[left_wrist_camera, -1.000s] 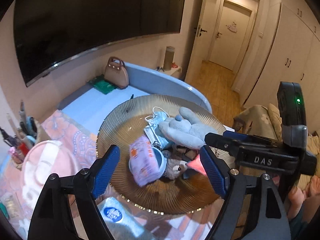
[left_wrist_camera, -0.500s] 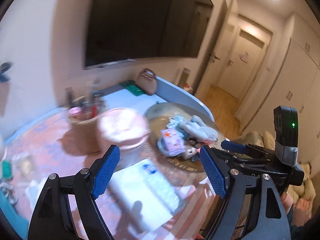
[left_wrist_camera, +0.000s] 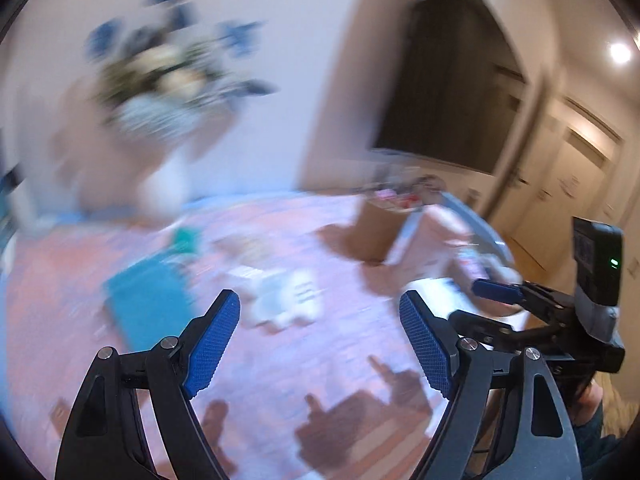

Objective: Organize books

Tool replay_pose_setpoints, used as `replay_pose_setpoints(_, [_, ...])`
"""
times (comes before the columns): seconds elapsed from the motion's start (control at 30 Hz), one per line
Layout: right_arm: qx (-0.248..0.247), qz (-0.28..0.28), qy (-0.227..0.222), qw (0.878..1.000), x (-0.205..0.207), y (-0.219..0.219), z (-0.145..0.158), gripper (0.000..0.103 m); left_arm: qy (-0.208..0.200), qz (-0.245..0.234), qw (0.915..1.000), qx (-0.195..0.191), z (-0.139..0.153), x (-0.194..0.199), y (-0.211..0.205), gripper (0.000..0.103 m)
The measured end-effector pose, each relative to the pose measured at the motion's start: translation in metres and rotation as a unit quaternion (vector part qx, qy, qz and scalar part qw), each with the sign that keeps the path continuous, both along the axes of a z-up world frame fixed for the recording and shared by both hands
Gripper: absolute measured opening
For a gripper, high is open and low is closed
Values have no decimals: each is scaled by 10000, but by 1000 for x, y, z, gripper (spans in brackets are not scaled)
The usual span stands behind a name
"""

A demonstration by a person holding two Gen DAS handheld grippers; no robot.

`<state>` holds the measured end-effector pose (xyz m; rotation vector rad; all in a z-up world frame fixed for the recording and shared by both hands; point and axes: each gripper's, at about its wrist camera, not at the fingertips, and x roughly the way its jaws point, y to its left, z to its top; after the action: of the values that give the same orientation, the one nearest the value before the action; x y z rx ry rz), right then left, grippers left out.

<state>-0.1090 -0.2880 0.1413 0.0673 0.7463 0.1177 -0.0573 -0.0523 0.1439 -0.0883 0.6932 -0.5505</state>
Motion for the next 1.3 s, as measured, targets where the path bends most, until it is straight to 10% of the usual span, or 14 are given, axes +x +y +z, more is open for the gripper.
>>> replay_pose_setpoints(0.2, [153,744,425,9962,37,56,-50,81,33,936,9947,415,-47,-8,73,81])
replay_pose_setpoints(0.33, [383,885,616,9934,56,65,-83,81,761,1457,9863,129,-96,12,118,79])
replay_pose_setpoints(0.63, [332,777,791,9933,78,64,-130,81,1158,1484,9801,624,-133,29,109,81])
replay_pose_setpoints(1.0, [216,680,1034,9921,78,62,-131,81,1137,1795,9705,1142,-114,20,96,81])
replay_pose_setpoints(1.3, [-614,786,826,9916,81,68,-64,94,882,1503,9802,936,-69,51,46,94])
